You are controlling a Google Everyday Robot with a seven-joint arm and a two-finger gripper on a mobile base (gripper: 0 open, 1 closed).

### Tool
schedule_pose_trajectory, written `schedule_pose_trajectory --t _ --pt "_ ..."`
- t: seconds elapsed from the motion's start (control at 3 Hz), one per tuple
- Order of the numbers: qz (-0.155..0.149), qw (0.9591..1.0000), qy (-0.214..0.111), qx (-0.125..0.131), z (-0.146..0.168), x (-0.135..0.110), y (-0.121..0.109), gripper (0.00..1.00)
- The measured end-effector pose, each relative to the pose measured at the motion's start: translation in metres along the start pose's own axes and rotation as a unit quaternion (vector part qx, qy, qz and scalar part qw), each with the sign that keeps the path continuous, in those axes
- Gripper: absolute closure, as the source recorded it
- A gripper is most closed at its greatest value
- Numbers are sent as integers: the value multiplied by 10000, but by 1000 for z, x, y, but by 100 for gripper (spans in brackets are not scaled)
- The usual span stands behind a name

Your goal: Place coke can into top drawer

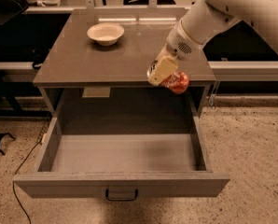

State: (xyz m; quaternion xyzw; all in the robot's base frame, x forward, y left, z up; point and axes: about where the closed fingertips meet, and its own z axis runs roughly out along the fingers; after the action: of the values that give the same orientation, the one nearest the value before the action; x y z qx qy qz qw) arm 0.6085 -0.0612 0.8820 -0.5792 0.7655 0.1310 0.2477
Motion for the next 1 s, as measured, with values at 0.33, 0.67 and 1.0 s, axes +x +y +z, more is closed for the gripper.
schedule_pose_trajectory --t 0.33,0.67,1.0 --pt "364 9977 510 -258 25 15 33 100" --pt "787 9924 808 -485 50 26 64 100" --pt "1172 9850 1009 -771 95 40 89 100"
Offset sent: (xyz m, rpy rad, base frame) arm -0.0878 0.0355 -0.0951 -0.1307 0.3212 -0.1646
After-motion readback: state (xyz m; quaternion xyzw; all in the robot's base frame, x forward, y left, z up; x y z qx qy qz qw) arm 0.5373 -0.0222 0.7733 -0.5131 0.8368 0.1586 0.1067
